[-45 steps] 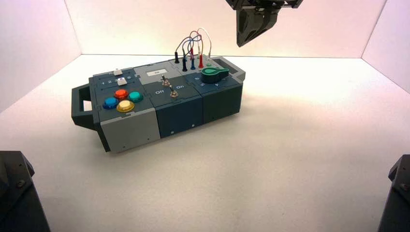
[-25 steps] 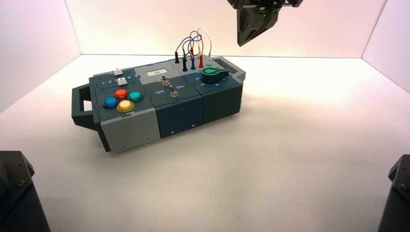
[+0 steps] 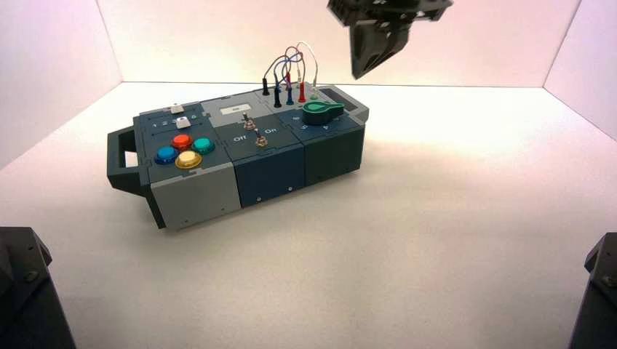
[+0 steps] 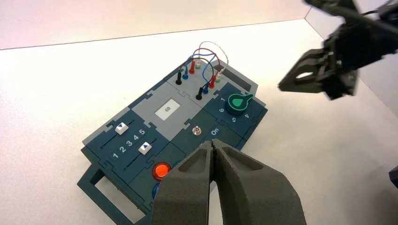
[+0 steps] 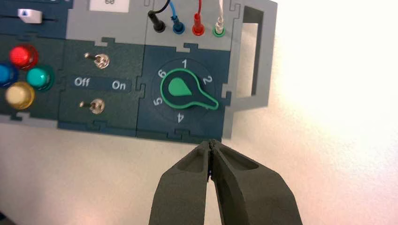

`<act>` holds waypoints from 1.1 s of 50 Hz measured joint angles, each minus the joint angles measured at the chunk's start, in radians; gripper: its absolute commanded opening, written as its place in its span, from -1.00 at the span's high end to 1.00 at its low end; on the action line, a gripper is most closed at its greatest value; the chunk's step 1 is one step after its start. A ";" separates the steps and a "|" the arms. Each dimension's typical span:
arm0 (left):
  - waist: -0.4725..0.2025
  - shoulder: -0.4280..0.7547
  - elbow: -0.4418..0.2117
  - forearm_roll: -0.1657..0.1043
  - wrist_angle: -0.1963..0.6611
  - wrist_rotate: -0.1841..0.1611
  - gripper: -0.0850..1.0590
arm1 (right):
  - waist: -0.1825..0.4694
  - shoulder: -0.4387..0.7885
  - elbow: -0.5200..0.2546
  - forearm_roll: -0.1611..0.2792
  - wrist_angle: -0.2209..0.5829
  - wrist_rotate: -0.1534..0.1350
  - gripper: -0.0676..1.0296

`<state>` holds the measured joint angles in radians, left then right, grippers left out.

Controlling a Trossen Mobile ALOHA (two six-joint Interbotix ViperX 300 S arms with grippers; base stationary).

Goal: Turn the knob to position 4.

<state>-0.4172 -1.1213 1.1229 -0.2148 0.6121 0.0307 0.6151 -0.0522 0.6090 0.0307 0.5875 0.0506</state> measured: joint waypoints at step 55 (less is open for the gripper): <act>0.000 -0.011 0.000 0.000 -0.003 0.000 0.91 | -0.040 0.288 -0.178 0.000 0.009 0.000 0.92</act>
<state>-0.4172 -1.1321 1.1229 -0.2148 0.6090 0.0307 0.5752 0.2362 0.4310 0.0307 0.5967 0.0506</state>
